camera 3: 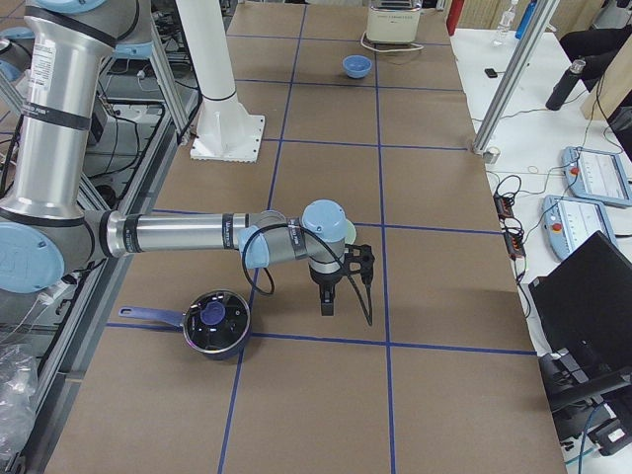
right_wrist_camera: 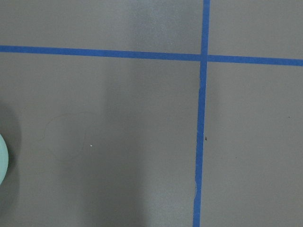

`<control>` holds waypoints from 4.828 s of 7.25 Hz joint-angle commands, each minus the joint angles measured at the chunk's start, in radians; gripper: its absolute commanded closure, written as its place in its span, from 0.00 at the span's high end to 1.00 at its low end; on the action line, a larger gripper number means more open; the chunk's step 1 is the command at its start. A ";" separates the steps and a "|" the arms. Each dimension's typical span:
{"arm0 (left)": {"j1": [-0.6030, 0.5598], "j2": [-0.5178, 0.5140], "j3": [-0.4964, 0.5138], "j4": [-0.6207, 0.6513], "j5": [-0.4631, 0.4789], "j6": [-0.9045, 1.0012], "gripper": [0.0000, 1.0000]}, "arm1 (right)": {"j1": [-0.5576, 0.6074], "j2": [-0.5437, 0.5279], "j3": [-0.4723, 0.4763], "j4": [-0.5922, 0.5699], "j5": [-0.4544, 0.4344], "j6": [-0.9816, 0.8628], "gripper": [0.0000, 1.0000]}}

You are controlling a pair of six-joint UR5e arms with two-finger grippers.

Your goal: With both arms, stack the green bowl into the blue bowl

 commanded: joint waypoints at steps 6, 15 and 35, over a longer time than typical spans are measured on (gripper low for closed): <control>0.037 -0.050 -0.017 0.003 -0.061 -0.069 0.99 | 0.000 0.011 0.011 0.041 -0.010 0.007 1.00; 0.383 -0.320 0.125 -0.245 -0.074 -0.643 0.97 | -0.093 0.116 0.012 0.092 0.109 0.044 1.00; 0.526 -0.354 0.301 -0.514 -0.005 -0.854 0.00 | -0.343 0.158 -0.112 0.282 0.047 0.167 0.60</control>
